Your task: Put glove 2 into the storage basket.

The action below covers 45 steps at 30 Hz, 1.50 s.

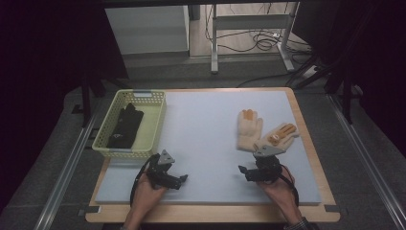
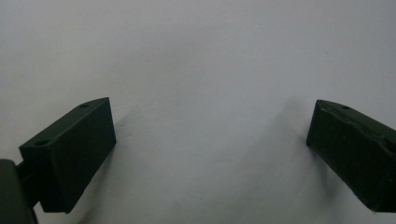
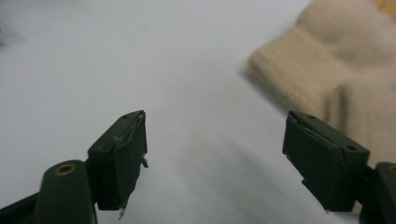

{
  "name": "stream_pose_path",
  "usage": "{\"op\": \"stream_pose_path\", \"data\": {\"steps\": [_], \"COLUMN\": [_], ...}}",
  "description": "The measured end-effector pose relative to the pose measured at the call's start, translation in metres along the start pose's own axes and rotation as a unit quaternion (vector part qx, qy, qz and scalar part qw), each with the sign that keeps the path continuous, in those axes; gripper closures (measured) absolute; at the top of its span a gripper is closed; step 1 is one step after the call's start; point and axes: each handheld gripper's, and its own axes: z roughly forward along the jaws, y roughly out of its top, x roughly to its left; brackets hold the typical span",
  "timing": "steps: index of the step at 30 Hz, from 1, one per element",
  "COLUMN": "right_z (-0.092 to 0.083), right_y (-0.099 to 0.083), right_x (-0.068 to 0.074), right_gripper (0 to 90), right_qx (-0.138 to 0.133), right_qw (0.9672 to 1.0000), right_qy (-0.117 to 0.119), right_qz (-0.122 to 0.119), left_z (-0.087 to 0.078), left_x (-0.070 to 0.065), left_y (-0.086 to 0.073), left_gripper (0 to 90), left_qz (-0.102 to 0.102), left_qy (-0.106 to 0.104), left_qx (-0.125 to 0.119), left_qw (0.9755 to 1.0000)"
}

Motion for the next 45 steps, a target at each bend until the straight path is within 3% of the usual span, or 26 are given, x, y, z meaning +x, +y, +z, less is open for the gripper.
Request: {"op": "stream_pose_path", "data": {"steps": [5, 11, 17, 23, 34, 37, 45], "right_z": [-0.003, 0.0, 0.01, 0.021, 0.046, 0.055, 0.075], "right_y": [0.013, 0.02, 0.031, 0.036, 0.052, 0.055, 0.065], "right_x": [-0.013, -0.026, -0.047, -0.062, -0.084, -0.097, -0.102], "right_gripper": [33.5, 36.7, 48.6, 50.6, 35.5, 28.3, 22.4], "right_qx": [0.006, 0.002, 0.01, 0.009, 0.02, 0.026, 0.034], "right_qw": [1.0, 1.0, 0.9996, 0.9991, 0.9986, 0.9984, 0.9983], "right_qy": [0.002, 0.001, -0.021, -0.033, -0.049, -0.047, -0.034], "right_qz": [0.0, 0.009, 0.015, 0.023, 0.002, 0.02, 0.034], "left_z": [0.0, 0.0, 0.0, 0.0, 0.0, 0.0, 0.0], "left_x": [0.0, 0.0, 0.0, 0.0, 0.0, 0.0, 0.0], "left_y": [0.0, 0.0, 0.0, 0.0, 0.0, 0.0, 0.0], "left_gripper": [1.6, 1.7, 1.7, 1.6, 1.7, 1.7, 1.7], "left_qz": [0.0, -0.001, -0.001, -0.001, -0.001, -0.001, 0.0], "left_qy": [0.0, 0.0, 0.0, 0.0, 0.0, 0.0, 0.0], "left_qx": [0.0, 0.0, -0.001, -0.001, -0.001, -0.002, -0.001], "left_qw": [1.0, 1.0, 1.0, 1.0, 1.0, 1.0, 1.0]}}
